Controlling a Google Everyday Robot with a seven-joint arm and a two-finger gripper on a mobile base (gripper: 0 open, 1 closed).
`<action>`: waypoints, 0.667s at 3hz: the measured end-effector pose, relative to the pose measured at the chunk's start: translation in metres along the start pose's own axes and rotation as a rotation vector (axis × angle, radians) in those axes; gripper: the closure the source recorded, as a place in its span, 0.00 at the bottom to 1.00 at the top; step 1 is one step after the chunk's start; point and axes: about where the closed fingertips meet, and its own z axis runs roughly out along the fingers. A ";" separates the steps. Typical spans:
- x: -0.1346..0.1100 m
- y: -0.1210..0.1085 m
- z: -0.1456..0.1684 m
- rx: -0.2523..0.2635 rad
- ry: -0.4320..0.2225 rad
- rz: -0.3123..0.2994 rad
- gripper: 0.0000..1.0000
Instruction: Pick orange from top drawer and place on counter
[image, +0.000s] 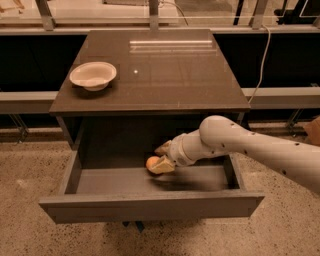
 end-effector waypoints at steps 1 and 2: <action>-0.002 0.002 0.003 -0.022 0.007 -0.022 0.75; -0.015 -0.003 -0.017 -0.027 -0.058 -0.039 1.00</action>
Offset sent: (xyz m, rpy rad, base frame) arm 0.0044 -0.0134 0.0384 0.0830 -0.0480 0.0484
